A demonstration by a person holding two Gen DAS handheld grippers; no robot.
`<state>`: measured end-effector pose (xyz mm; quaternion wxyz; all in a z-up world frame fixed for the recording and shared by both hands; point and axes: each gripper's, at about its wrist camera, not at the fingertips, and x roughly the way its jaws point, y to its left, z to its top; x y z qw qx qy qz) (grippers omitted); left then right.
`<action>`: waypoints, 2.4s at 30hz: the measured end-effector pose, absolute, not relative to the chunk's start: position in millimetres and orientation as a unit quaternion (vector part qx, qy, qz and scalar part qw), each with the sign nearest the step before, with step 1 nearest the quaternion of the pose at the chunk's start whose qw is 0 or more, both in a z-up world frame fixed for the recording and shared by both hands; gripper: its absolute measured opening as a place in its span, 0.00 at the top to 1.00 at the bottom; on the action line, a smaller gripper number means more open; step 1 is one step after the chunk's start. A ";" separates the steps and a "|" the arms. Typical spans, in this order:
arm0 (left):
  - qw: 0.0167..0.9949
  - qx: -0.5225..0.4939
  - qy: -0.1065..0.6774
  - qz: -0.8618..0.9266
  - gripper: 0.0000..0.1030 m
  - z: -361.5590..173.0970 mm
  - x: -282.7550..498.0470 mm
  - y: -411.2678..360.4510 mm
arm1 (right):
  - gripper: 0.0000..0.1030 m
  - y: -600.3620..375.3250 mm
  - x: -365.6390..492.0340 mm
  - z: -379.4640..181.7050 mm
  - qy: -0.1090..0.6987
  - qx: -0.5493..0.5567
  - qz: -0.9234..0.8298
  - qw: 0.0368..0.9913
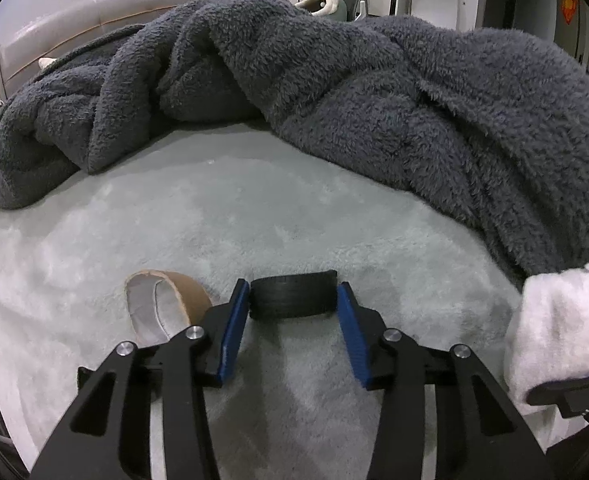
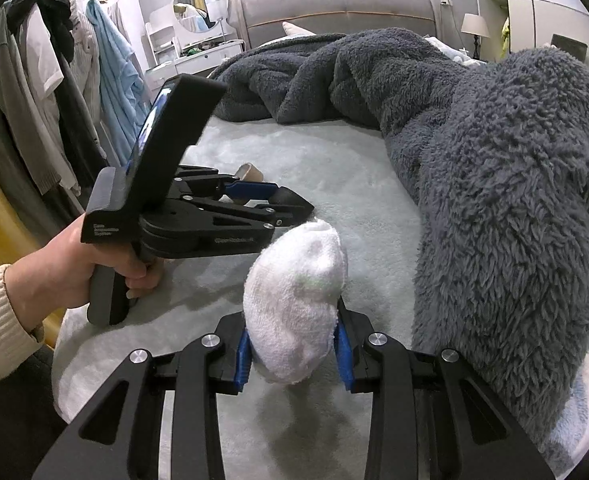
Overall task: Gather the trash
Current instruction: 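Carry both items over the teal bin and open the left tool to drop the black piece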
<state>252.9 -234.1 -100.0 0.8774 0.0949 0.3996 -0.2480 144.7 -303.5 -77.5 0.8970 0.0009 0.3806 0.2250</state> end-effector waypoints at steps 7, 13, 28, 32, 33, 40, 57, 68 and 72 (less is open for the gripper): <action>0.870 0.098 0.390 -0.286 0.54 -83.8 228.8 -219.4 | 0.67 -300.4 147.6 -67.6 0.374 0.016 0.222 0.900; 0.870 0.105 0.385 -0.291 0.54 -76.1 205.1 -204.4 | 0.67 -281.4 152.6 -65.6 0.379 0.007 0.220 0.899; 0.879 0.084 0.389 -0.261 0.54 -66.4 169.8 -134.7 | 0.67 -225.5 173.5 -60.8 0.397 0.001 0.235 0.887; 0.888 0.058 0.391 -0.236 0.54 -63.7 161.9 -107.3 | 0.67 -205.0 175.8 -56.1 0.396 0.004 0.245 0.885; 0.890 0.054 0.391 -0.227 0.54 -63.7 159.2 -100.0 | 0.67 -199.7 176.9 -54.5 0.395 0.006 0.248 0.884; 0.901 0.031 0.391 -0.186 0.54 -58.8 136.3 -53.0 | 0.67 -153.8 180.1 -44.3 0.389 0.000 0.282 0.877; 0.909 -0.012 0.409 -0.079 0.54 -74.1 99.0 45.8 | 0.67 -48.7 175.5 -38.3 0.389 -0.047 0.348 0.852; 0.888 -0.011 0.460 -0.027 0.54 -105.3 98.0 93.6 | 0.67 10.7 173.5 -38.3 0.387 -0.059 0.380 0.838; 0.871 -0.031 0.490 -0.012 0.54 -120.7 96.9 114.9 | 0.67 33.7 171.5 -44.8 0.392 -0.072 0.389 0.830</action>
